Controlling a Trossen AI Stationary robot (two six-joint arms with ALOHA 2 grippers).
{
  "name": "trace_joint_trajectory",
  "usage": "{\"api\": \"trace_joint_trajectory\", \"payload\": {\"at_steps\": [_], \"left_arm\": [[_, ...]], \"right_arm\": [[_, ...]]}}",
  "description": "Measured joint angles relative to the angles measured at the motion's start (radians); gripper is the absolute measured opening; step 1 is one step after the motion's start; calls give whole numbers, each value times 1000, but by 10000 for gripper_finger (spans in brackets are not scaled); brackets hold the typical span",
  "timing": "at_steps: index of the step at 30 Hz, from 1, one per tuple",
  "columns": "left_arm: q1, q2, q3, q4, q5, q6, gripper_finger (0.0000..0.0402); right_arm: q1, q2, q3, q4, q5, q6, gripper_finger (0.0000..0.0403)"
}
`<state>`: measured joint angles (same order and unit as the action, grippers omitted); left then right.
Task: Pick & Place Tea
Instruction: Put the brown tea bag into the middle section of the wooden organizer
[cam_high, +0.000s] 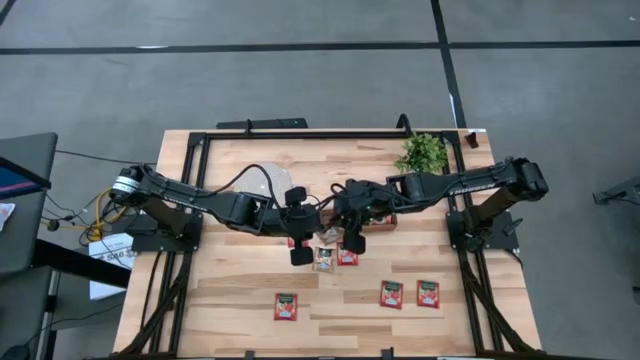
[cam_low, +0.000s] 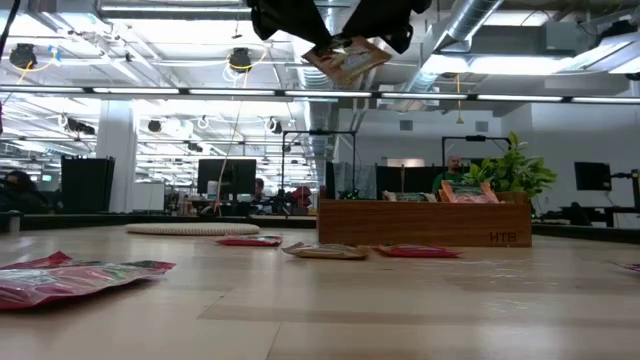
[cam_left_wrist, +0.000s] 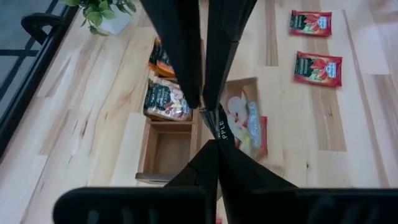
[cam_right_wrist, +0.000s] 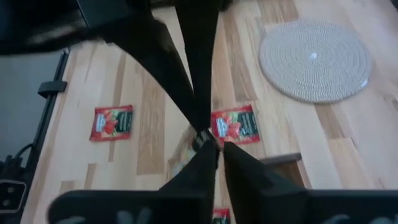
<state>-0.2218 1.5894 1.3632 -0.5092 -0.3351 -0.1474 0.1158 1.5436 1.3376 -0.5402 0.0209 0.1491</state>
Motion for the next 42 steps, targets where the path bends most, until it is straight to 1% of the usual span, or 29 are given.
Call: {"api": "trace_joint_trajectory", "payload": {"at_steps": [3,23,27,32,34,37,42], "left_arm": [[0,0,0,12,0,0,0],[0,-1,0,25,-6,0,3],[0,-2,0,27,-15,-1,29],[0,-2,0,26,-22,-1,85],[0,-2,0,25,-34,-1,108],[0,-6,0,-5,-68,0,136],[0,-32,0,-108,-119,-18,160]], "right_arm": [[0,0,0,-26,0,-1,4],[2,0,0,-36,8,0,0],[1,0,0,-36,8,0,0],[1,0,0,-36,14,0,0],[1,0,0,-47,38,0,0],[1,0,0,-120,94,11,0],[-1,-8,-2,-241,190,27,0]]}}
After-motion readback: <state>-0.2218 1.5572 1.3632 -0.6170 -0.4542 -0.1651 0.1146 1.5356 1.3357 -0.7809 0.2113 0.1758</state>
